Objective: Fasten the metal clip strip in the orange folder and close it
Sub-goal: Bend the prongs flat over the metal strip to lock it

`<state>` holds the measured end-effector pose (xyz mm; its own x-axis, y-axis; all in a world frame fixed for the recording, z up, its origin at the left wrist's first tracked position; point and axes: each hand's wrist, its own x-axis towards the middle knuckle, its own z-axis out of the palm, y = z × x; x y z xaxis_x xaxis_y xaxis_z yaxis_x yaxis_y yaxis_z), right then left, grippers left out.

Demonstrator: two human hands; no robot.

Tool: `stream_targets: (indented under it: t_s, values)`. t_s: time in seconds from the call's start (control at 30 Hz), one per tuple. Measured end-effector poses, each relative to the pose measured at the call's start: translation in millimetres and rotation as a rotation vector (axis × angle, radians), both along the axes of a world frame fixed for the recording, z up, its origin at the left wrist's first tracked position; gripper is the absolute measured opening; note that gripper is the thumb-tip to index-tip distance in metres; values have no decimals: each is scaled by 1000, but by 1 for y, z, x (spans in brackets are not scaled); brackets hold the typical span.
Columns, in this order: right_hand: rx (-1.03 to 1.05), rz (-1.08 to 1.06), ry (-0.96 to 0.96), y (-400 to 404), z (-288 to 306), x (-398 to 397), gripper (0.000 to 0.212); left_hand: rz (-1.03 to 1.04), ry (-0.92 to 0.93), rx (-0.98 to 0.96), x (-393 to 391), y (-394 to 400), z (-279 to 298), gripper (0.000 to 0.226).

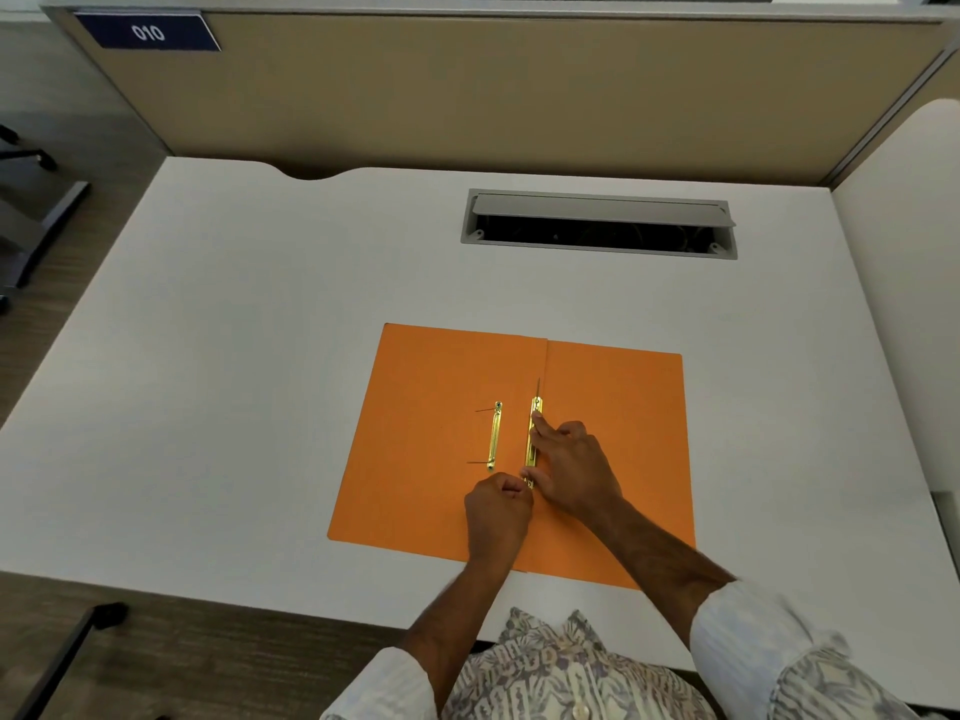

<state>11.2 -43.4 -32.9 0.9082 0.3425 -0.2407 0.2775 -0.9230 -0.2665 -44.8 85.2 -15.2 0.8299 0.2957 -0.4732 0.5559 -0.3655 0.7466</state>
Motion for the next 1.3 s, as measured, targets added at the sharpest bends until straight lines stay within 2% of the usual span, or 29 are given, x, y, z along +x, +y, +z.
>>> stream_targets:
  t_s: [0.3, 0.8, 0.93, 1.07, 1.17, 1.23, 1.3]
  values:
    - [6, 3, -2, 0, -1, 0, 58, -37, -34, -3, -2, -4, 0, 8]
    - [-10, 24, 15, -3, -2, -1, 60, -110, -23, 167, -1, -1, 4, 10]
    - [-39, 45, 23, -4, -1, -3, 65, -137, -32, 124, -6, 14, 2, 5]
    - [-53, 70, 39, -6, -3, -13, 79, 4, -44, 195, -16, 59, -3, 7]
    - [-44, 89, 55, -8, -4, -24, 83, 131, -35, 343, -24, 100, -4, 5]
    - [-42, 103, 62, -11, -5, -33, 85, 197, 15, 499, -27, 121, -3, 17]
    - [-26, 102, 57, -13, -7, -43, 85, 251, 76, 570, -28, 135, -1, 31]
